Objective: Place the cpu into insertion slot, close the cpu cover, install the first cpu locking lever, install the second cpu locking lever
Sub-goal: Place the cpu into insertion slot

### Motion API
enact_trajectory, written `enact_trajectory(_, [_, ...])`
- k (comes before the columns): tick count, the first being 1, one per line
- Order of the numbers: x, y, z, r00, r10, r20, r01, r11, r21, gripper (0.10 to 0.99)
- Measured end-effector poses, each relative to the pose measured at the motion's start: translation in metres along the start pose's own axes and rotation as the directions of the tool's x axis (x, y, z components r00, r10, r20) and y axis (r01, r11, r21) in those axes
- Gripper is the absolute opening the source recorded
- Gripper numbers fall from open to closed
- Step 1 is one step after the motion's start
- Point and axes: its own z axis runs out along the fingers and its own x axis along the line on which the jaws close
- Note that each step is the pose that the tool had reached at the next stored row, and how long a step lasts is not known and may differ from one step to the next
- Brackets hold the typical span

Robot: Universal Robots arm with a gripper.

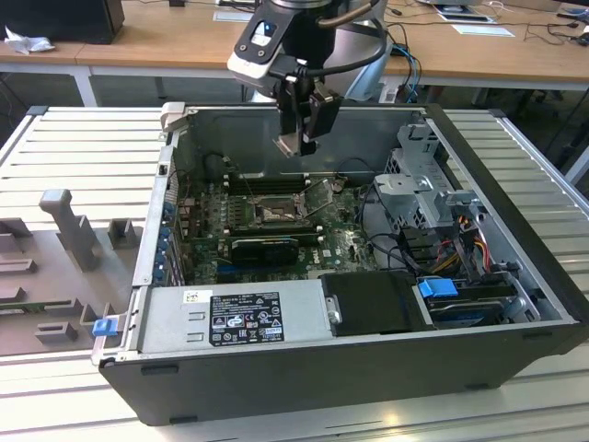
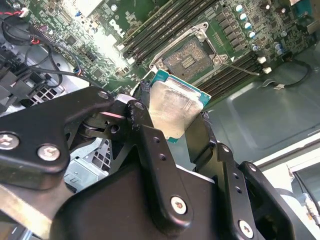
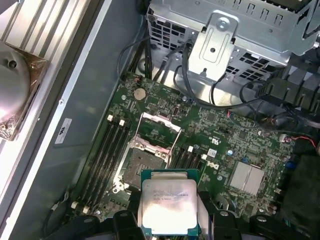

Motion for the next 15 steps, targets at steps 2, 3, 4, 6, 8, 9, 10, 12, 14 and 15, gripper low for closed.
enact_trajectory(2, [0.0000, 0.0000, 0.0003, 1.0000, 0.010, 0.0004, -0.010, 1.0000, 0.001, 0.525])
enact_trajectory(3, [0.0000, 0.0000, 0.0004, 0.9999, 0.014, 0.0007, -0.014, 0.9999, 0.001, 0.525])
enact_trajectory(4, [-0.0001, 0.0000, 0.0005, 0.9998, 0.021, 0.0012, -0.021, 0.9998, 0.000, 0.525])
enact_trajectory(6, [-0.0001, 0.0000, 0.0006, 0.9995, 0.032, 0.0021, -0.032, 0.9995, 0.000, 0.525])
enact_trajectory(8, [0.0000, 0.0000, 0.0006, 0.9984, 0.057, 0.0040, -0.057, 0.9984, -0.001, 0.525])
enact_trajectory(9, [0.0000, 0.0000, 0.0008, 0.9978, 0.067, 0.0047, -0.067, 0.9978, -0.001, 0.525])
enact_trajectory(10, [0.0000, 0.0000, 0.0010, 0.9973, 0.073, 0.0051, -0.073, 0.9973, -0.001, 0.525])
enact_trajectory(12, [-0.0001, -0.0001, 0.0020, 0.9967, 0.080, 0.0059, -0.080, 0.9968, -0.001, 0.525])
enact_trajectory(14, [-0.0001, -0.0002, 0.0031, 0.9966, 0.082, 0.0058, -0.082, 0.9966, 0.000, 0.525])
enact_trajectory(15, [-0.0001, -0.0004, 0.0042, 0.9966, 0.083, 0.0053, -0.083, 0.9966, 0.002, 0.525])
